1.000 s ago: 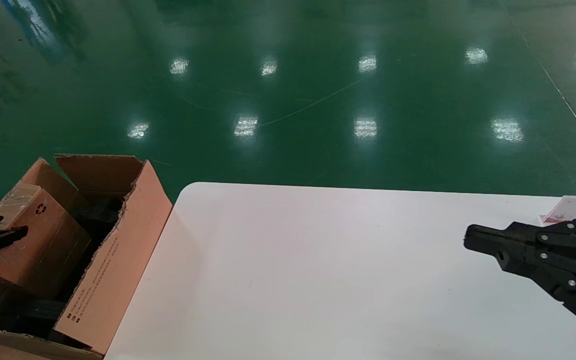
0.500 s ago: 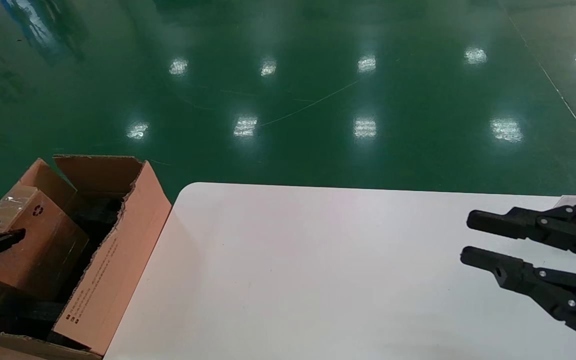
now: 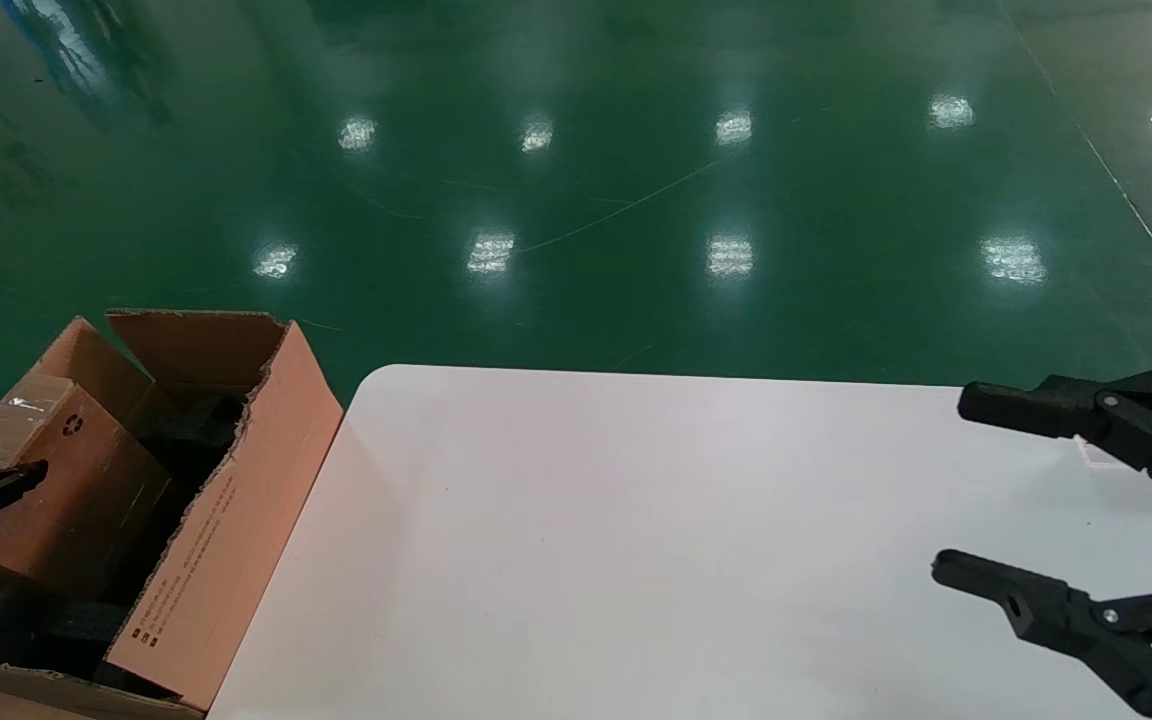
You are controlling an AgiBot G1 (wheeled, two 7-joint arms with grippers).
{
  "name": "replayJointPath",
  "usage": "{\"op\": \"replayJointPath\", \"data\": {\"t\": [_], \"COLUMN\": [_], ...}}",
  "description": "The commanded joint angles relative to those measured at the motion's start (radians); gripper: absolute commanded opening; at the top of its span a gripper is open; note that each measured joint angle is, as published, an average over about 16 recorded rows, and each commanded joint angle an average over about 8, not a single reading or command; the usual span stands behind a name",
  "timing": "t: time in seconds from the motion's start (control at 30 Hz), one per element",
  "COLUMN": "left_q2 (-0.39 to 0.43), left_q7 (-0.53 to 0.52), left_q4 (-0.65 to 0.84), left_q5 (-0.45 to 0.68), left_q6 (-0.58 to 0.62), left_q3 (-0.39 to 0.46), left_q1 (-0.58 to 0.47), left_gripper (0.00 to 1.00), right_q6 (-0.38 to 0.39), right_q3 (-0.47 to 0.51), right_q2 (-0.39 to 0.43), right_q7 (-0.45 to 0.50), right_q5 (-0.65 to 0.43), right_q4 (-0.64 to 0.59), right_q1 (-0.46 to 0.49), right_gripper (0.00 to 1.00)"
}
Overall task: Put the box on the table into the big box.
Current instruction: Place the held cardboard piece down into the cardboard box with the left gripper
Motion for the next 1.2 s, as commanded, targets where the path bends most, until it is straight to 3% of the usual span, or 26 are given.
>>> {"op": "replayJointPath", "data": {"t": [0.03,0.8,1.2], "left_q2": [0.0,-0.064,-0.058], "left_q7": [0.0,-0.137,-0.209], "left_q4": [-0.01,-0.259,-0.328], "left_q5": [-0.002,-0.02,-0.005], "left_q6": [-0.005,-0.06,-0.058], "left_q3": [-0.013,-0.202,-0.285], "left_q1": [0.013,0.302,0.469], "left_gripper": [0.0,0.0,0.0], "right_q6": [0.0,0.0,0.0], "right_q3": [0.0,0.0,0.0], "right_q2": [0.0,0.0,0.0], "right_q7": [0.0,0.0,0.0], "right_q5": [0.0,0.0,0.0], "right_q4": [0.0,0.0,0.0], "right_q1": [0.0,0.0,0.0], "right_gripper": [1.0,1.0,1.0]}}
